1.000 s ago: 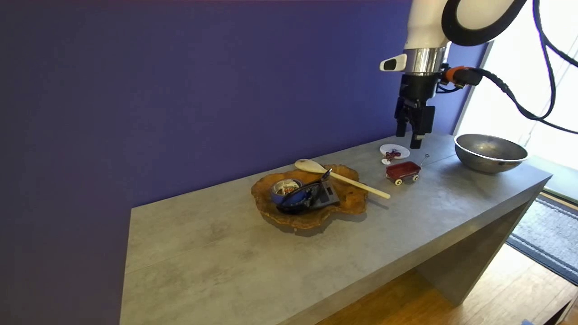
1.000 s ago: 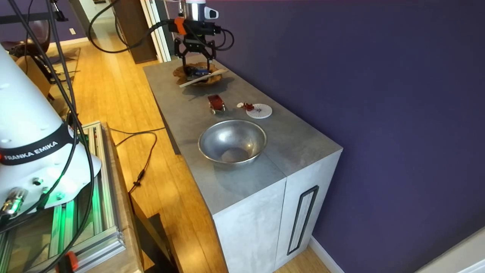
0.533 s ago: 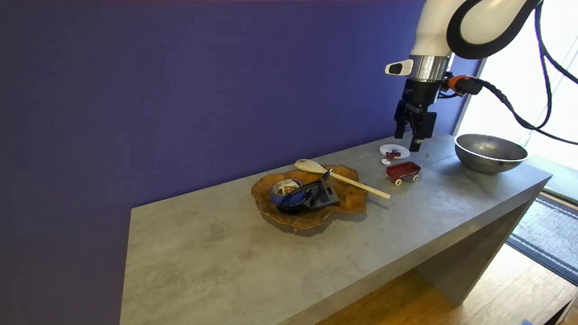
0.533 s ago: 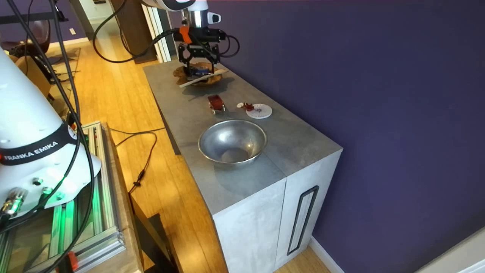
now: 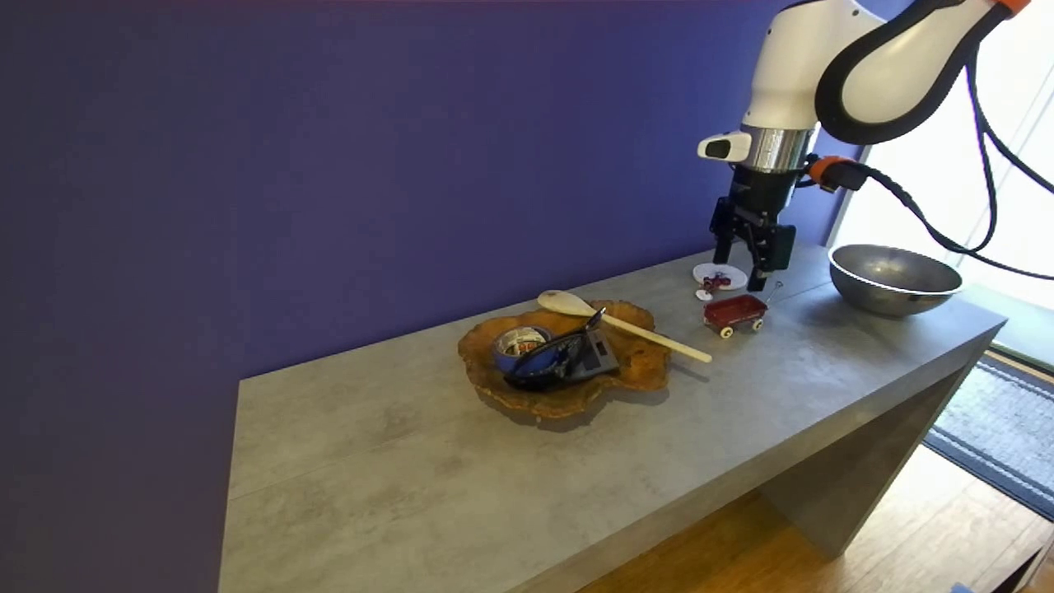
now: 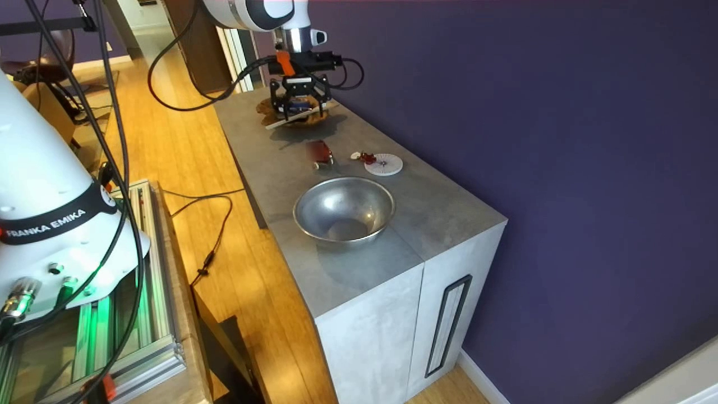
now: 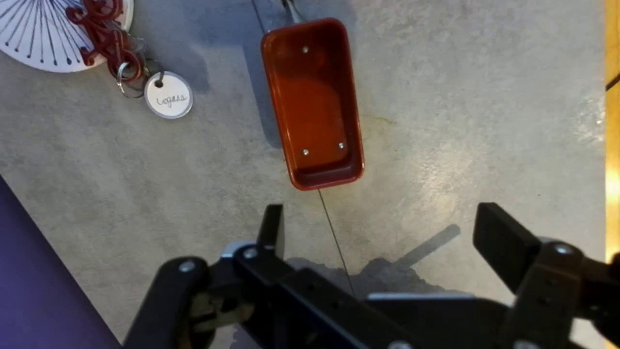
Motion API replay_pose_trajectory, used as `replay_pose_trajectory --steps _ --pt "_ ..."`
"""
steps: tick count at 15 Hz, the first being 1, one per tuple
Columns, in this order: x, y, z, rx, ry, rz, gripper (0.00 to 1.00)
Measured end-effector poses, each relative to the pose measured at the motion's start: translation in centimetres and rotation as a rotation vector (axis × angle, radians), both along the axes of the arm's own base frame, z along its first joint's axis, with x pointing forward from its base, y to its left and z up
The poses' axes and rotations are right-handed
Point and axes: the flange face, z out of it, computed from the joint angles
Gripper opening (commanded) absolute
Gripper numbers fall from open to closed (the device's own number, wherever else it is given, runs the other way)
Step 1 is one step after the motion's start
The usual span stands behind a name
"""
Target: Pick up the red cart on the table and move it back at forth three times on the table surface before placing it down
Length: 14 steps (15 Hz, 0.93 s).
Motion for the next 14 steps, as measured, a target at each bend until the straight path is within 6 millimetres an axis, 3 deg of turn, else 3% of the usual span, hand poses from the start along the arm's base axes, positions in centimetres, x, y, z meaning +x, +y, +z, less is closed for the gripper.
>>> replay_pose_trajectory --steps 6,14 --pt "0.1 -1.2 -3.2 -0.024 0.006 0.075 1.0" --pt "0.9 -1.3 -5.8 -0.033 -0.024 0.137 1.0"
